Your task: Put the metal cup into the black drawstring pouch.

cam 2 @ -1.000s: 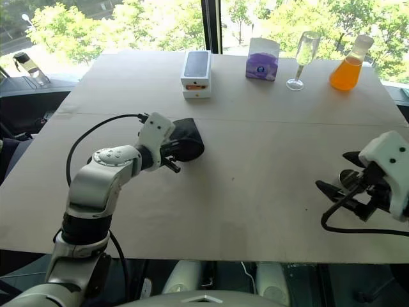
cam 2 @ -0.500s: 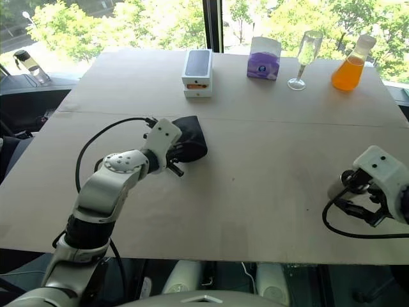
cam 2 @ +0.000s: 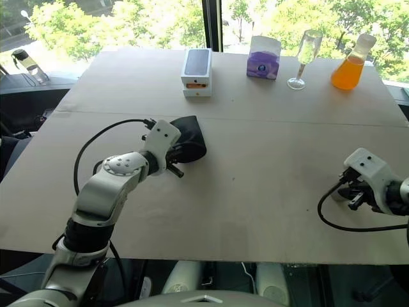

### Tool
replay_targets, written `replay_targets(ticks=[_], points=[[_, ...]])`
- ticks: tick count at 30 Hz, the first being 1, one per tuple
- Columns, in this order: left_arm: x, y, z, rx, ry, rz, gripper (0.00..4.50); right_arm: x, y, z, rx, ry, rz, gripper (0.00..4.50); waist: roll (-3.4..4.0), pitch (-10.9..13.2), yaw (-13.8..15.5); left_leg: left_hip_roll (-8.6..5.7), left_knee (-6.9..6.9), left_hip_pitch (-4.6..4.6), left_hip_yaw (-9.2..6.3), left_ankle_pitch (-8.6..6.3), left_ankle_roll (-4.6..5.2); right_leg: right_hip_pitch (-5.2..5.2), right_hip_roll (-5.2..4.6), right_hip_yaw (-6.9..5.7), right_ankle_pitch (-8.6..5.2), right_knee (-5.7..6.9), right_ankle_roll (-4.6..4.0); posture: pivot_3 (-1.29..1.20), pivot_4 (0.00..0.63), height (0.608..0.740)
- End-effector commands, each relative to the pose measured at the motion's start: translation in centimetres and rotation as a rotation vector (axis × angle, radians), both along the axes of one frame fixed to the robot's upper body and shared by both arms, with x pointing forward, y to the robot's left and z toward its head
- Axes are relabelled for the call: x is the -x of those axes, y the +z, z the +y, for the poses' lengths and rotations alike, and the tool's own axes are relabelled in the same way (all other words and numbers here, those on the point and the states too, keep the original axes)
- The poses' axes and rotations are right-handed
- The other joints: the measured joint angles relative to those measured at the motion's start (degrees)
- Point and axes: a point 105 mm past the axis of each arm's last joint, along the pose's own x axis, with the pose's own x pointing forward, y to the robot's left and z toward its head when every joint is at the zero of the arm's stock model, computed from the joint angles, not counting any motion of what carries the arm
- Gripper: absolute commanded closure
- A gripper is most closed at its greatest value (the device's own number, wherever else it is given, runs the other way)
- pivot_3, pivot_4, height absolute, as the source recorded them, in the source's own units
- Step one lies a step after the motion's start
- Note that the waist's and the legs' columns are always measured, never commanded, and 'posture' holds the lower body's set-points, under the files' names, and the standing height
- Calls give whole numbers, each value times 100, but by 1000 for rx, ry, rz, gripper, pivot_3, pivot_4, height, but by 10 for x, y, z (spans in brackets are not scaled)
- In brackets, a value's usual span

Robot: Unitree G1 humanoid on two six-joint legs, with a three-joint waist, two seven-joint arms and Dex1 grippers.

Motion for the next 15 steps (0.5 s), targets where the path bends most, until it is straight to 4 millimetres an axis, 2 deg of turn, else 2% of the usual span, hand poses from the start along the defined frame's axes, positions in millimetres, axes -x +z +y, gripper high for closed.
replay_targets(ticks=[1, 4, 6, 9, 11, 15], points=[[1, 19, -6, 66, -23, -43, 4500, -5, 29, 20, -129, 72, -139, 4416, 0, 0, 1, 0, 1, 0, -1, 0, 0, 0, 0, -2, 0, 0, 0, 0, 150, 737], [-5, 30, -6, 195, 24, -13, 4500, -1, 65, 68, -387, 216, -310, 4416, 3, 5, -5, 1, 5, -3, -7, 1, -1, -1, 1, -10, 0, 3, 1, 0, 150, 737], [-9, 34, -10, 292, 35, 46, 4500, 0, 74, 106, -598, 282, -383, 4416, -7, 8, -15, 4, 11, -7, -19, 4, -7, 1, 7, -20, 0, 5, 1, 0, 150, 737], [-11, 39, -23, 397, 26, 131, 4500, -7, 76, 154, -778, 333, -439, 4416, -12, 7, -19, 6, 11, -6, -39, 10, -17, 9, 12, -34, -5, 6, 8, 0, 150, 737], [-11, 42, -30, 450, 12, 181, 4500, -14, 77, 176, -864, 350, -454, 4416, -2, 13, -12, 1, 8, -2, -38, 10, -17, 10, 9, -31, -3, 11, 5, 0, 150, 737], [-7, 45, -38, 475, -17, 246, 4500, -45, 76, 205, -956, 305, -495, 4416, -6, 11, -30, -8, 13, -12, -34, 11, -16, 3, 5, -33, 2, 12, 0, 0, 150, 737]])
